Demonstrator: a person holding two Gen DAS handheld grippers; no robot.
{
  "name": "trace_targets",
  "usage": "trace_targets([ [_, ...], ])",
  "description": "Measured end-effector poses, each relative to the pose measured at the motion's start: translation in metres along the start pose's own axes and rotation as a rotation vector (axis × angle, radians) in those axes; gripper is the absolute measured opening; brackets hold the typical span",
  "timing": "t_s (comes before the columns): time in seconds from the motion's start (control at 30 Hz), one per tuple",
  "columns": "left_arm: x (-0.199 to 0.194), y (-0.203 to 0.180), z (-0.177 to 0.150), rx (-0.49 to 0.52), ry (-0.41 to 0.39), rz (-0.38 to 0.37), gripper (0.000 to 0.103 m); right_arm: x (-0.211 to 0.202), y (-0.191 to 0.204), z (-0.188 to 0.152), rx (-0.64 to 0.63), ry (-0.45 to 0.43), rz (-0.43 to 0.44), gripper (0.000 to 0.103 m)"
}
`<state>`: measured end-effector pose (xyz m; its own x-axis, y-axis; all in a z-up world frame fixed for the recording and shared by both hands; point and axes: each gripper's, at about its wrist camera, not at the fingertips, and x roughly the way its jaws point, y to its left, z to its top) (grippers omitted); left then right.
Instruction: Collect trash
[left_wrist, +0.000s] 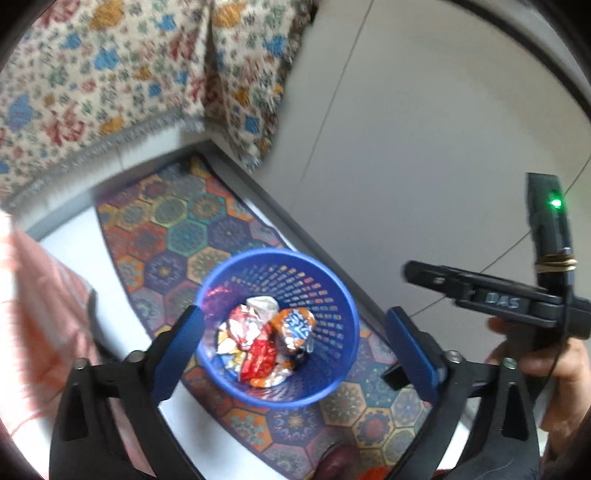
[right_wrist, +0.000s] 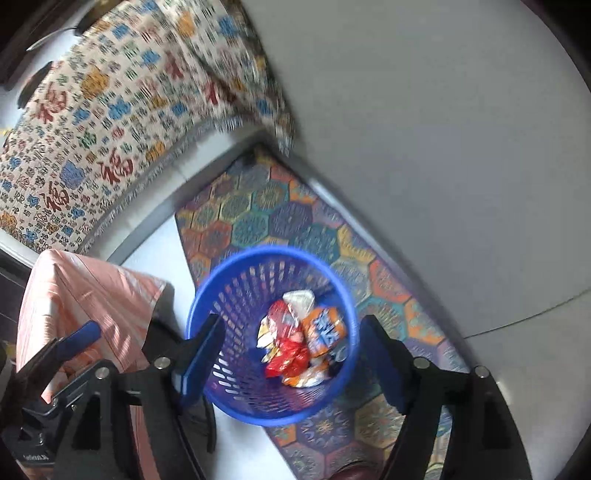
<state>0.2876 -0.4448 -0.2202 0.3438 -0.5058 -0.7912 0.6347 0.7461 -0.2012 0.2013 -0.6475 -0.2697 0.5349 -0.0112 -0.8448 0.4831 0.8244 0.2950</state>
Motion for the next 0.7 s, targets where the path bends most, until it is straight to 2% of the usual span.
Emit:
trace_targets([
  [0.1,-0.041,-0.006,-0.005,0.028,-0.014,0.022,0.103,-0.051,0.010,-0.004,-0.020,-0.049,0.002,0.082],
  [0.17,-0.065,-0.014,-0.013,0.050,-0.024,0.078,0.103,-0.084,0.017,-0.015,-0.046,-0.097,-0.010,0.086],
  [0.27,-0.098,-0.027,-0.032,0.071,-0.077,0.131,0.103,-0.123,0.036,-0.044,-0.111,-0.132,-0.087,0.087],
  [0.33,-0.113,-0.036,-0.044,0.088,-0.084,0.159,0.103,-0.142,0.049,-0.070,-0.131,-0.145,-0.148,0.087],
  [0.4,-0.128,-0.046,-0.059,0.122,-0.096,0.195,0.103,-0.159,0.058,-0.097,-0.135,-0.158,-0.175,0.087],
  [0.5,-0.146,-0.055,-0.073,0.136,-0.101,0.200,0.103,-0.186,0.069,-0.131,-0.129,-0.171,-0.172,0.087],
  [0.6,-0.160,-0.060,-0.080,0.139,-0.099,0.237,0.103,-0.208,0.075,-0.151,-0.139,-0.184,-0.186,0.087],
  [0.7,-0.173,-0.059,-0.082,0.109,-0.103,0.205,0.103,-0.224,0.080,-0.162,-0.148,-0.193,-0.206,0.087],
])
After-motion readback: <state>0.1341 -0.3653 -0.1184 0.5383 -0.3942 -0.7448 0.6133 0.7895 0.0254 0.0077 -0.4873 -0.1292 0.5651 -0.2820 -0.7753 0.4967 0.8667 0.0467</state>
